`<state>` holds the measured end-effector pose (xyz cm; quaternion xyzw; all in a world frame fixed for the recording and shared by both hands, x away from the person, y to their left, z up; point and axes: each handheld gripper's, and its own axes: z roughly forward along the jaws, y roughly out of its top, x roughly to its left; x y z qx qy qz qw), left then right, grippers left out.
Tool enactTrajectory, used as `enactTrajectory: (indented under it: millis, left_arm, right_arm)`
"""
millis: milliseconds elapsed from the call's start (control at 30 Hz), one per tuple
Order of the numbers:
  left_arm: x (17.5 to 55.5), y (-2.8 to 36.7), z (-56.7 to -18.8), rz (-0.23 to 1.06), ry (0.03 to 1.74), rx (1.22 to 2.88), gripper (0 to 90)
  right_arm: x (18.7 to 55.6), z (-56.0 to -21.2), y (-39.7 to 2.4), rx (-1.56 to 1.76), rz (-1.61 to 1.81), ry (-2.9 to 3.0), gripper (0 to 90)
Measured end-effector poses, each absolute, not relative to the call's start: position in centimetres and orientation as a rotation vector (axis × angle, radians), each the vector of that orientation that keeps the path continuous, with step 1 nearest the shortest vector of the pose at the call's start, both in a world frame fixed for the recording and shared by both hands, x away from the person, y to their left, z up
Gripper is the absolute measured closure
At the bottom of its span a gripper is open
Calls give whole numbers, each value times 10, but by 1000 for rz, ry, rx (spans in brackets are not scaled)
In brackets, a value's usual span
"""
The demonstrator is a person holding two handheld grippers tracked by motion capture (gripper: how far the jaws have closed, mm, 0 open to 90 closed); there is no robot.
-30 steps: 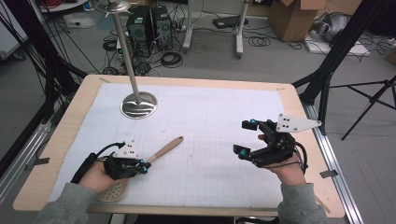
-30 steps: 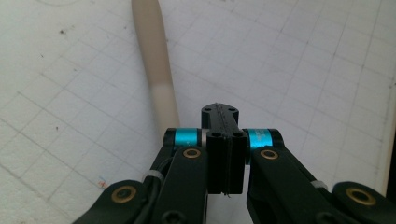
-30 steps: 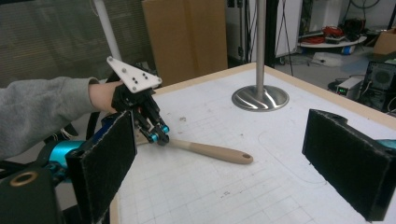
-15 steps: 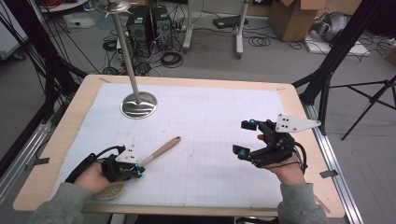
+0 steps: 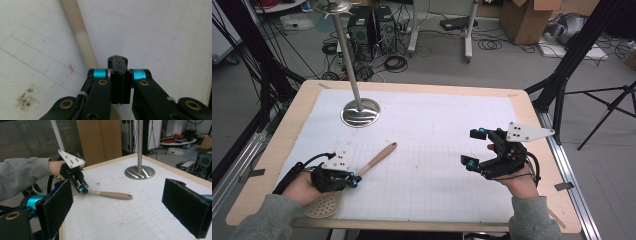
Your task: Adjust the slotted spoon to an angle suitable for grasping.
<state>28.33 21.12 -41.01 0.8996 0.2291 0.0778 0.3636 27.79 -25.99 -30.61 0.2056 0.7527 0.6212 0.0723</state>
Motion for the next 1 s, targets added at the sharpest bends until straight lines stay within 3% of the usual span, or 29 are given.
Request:
enactTrajectory:
  millis: [300,600,800,1000]
  left_arm:
    - [318,201,-398,191,699,2213,896]
    - [352,184,-417,236,827,2275,895]
    - [353,178,-419,192,753,2261,895]
    - [354,175,-422,233,748,2274,895]
  right_arm:
    - [278,-306,-262,611,1872,2253,89]
    - [277,-305,-265,618,1882,2247,89]
    - [277,-305,-267,621,1891,2236,89]
    - [276,-304,-266,621,1884,2239,89]
